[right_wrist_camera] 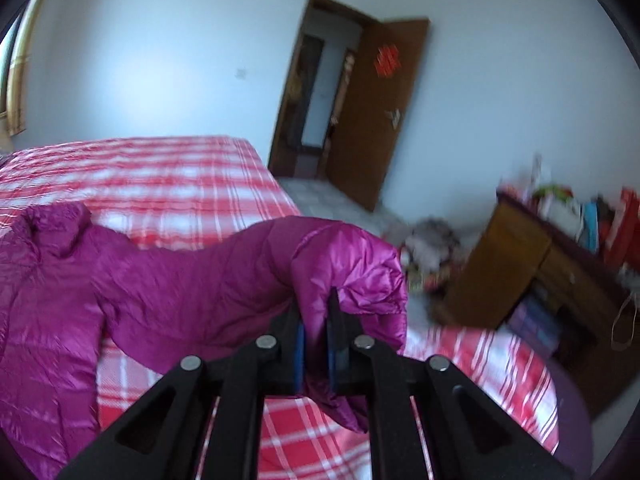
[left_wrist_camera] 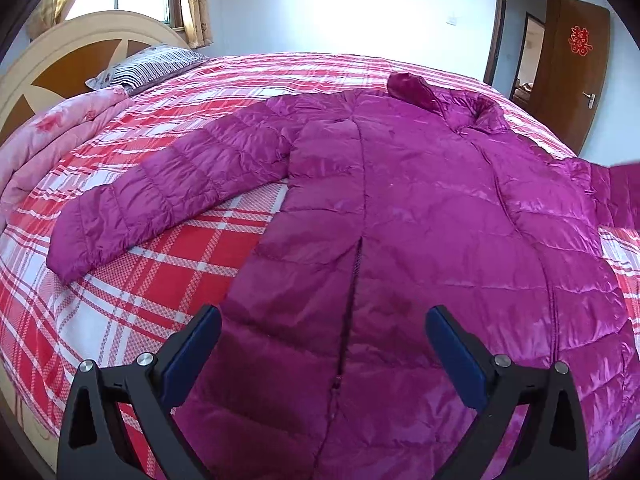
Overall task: Fold large clothes
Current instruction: 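Lift the sleeve with the right tool and fold it across the jacket body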
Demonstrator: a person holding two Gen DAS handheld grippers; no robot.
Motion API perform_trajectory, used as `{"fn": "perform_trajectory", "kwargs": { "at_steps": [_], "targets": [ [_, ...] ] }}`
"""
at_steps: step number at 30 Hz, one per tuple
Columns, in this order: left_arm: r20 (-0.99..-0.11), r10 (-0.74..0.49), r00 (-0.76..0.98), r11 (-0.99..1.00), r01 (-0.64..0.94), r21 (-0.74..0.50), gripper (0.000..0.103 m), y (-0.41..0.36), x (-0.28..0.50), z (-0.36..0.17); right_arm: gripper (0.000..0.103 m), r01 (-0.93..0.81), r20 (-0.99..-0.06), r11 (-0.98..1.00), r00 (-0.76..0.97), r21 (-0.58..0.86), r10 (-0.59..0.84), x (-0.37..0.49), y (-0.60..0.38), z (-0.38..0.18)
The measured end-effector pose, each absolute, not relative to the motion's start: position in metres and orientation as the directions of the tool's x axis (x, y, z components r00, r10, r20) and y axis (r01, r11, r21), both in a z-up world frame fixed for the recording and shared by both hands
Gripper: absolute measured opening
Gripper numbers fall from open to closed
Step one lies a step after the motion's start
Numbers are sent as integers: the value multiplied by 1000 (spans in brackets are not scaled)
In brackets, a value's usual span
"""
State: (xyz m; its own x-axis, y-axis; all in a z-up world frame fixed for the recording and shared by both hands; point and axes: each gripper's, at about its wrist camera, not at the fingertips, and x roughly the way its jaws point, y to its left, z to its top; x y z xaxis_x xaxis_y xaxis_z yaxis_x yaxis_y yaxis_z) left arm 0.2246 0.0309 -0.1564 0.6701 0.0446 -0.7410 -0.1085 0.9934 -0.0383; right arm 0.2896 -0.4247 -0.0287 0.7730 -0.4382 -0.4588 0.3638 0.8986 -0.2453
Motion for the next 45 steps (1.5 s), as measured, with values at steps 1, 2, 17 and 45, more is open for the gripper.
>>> {"fn": "perform_trajectory", "kwargs": {
  "at_steps": [1, 2, 17, 45],
  "targets": [
    [-740, 40, 672, 994, -105, -42, 102, 30, 224, -155, 9, 348, -434, 900, 790, -261, -432, 292, -413, -20],
    [-738, 36, 674, 994, -103, -45, 102, 30, 223, -154, 9, 331, -408, 901, 809, -279, -423, 295, -400, -10],
    [-694, 62, 717, 991, -127, -42, 102, 47, 213, -134, 9, -11, -284, 873, 947, -488, -147, 321, -209, -12],
    [-654, 163, 739, 986, -147, 80, 102, 59, 245, -99, 44, -450, -647, 867, 731, -216, 218, 373, -84, -153]
  ]
}}
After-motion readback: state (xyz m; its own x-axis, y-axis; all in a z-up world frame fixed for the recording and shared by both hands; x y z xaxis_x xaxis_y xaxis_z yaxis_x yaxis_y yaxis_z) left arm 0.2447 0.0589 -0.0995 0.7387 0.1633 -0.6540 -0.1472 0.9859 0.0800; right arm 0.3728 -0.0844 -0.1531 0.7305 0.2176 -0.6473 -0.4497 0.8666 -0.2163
